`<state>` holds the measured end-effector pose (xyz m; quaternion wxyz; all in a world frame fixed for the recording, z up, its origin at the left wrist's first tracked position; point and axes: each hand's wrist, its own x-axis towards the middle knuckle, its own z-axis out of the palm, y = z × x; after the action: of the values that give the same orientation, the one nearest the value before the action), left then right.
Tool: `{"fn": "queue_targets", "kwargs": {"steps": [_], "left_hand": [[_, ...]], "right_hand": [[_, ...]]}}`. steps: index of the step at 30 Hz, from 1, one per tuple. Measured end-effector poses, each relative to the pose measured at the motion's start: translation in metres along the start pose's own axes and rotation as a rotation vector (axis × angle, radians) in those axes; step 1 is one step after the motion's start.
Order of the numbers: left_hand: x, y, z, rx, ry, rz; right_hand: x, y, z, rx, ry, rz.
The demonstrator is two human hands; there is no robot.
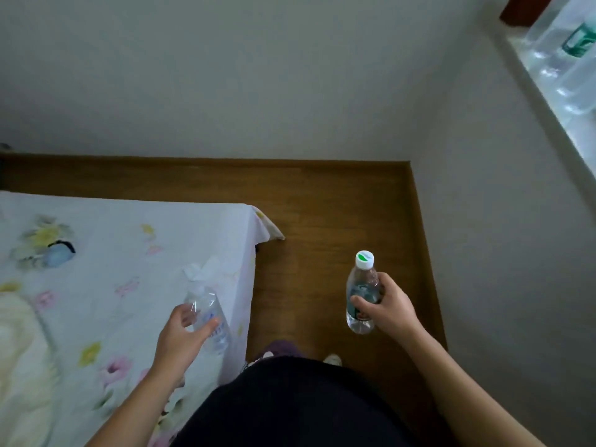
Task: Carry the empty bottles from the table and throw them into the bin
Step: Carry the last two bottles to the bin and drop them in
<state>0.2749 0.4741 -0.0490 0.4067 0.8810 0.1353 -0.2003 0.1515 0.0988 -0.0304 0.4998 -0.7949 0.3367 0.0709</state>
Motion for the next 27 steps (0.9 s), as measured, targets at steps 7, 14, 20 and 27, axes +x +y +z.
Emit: {"fn": "queue_targets", "kwargs": {"steps": [7,14,20,27], "left_hand": [[0.069,0.027,0.010,-0.058,0.075,-0.106],[0.174,0.112,0.049,-0.056,-0.009,-0.061],[0.248,0.220,0.076,-0.022,-0.111,0.075],[0.323,0.318,0.104,-0.012,-0.121,0.100]], "right_hand": [[0.114,-0.069,-0.013,-0.059,-0.060,-0.085],[0.192,-0.078,-0.041,-0.057,0.028,0.008],[0.235,-0.068,-0.087,-0.091,0.128,0.099],[0.326,-0.076,-0.128,-0.098,0.129,0.160]]}}
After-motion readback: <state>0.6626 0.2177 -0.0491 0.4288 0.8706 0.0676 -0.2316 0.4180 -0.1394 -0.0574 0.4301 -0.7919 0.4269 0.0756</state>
